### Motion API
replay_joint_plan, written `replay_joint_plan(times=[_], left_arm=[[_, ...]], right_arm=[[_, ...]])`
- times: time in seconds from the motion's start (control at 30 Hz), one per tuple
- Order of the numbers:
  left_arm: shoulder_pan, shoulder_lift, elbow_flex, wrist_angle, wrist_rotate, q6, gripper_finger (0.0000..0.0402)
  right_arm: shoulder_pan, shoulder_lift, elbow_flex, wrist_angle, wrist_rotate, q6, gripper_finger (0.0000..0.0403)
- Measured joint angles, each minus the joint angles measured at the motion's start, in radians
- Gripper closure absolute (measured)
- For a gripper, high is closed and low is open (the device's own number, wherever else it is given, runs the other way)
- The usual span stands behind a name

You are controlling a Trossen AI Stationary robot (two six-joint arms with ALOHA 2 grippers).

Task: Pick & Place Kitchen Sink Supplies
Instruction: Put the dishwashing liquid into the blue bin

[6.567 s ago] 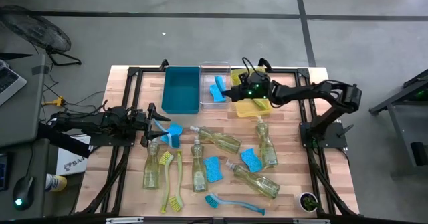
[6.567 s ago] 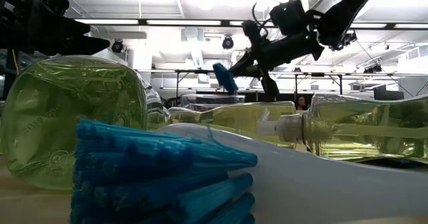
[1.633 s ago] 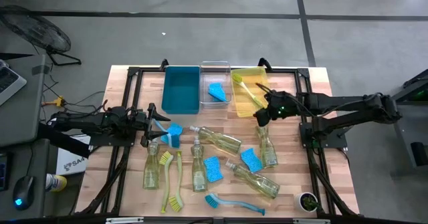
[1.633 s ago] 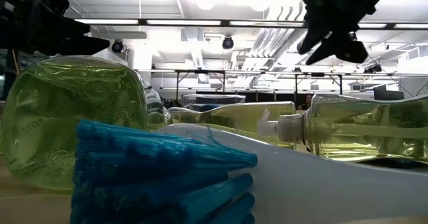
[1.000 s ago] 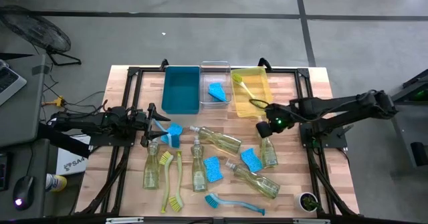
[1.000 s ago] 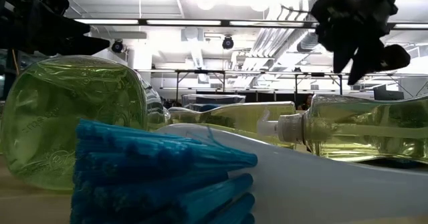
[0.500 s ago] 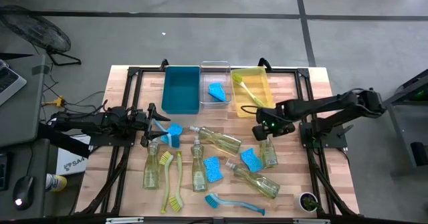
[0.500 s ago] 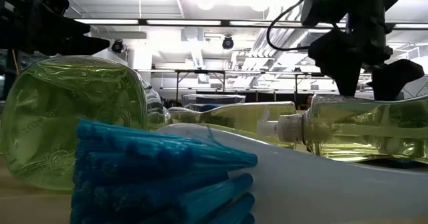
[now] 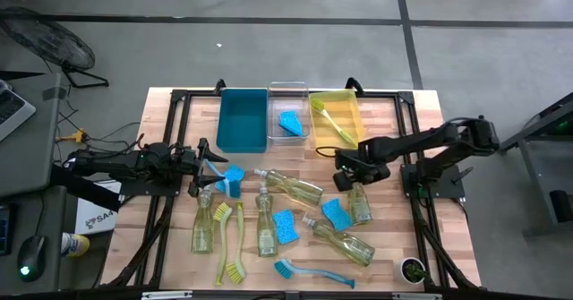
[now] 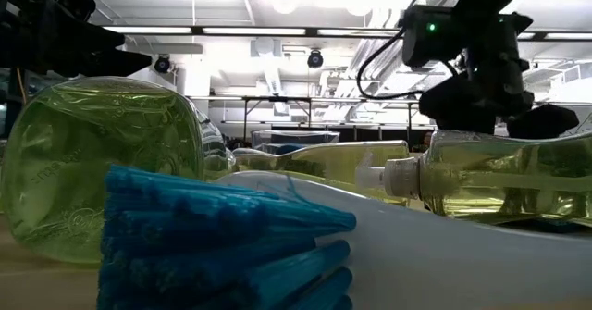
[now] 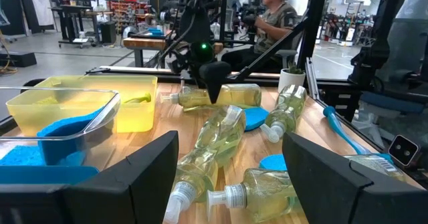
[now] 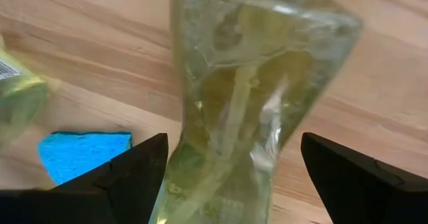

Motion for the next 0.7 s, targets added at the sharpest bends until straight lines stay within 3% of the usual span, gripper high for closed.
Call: replay_joint_plan(times=[0.4, 0.7], left_arm=[[0.0, 0.0, 0.0, 0.0, 0.0, 0.0, 0.0137], [0.0, 0.0, 0.0, 0.0, 0.0, 0.0, 0.0137]], right_arm=[[0.048, 0.131, 0.005, 0.012, 0.003, -0.02, 0.0068], [0.096, 0.151, 0.005, 0.012, 0.128, 0.099, 0.0068]])
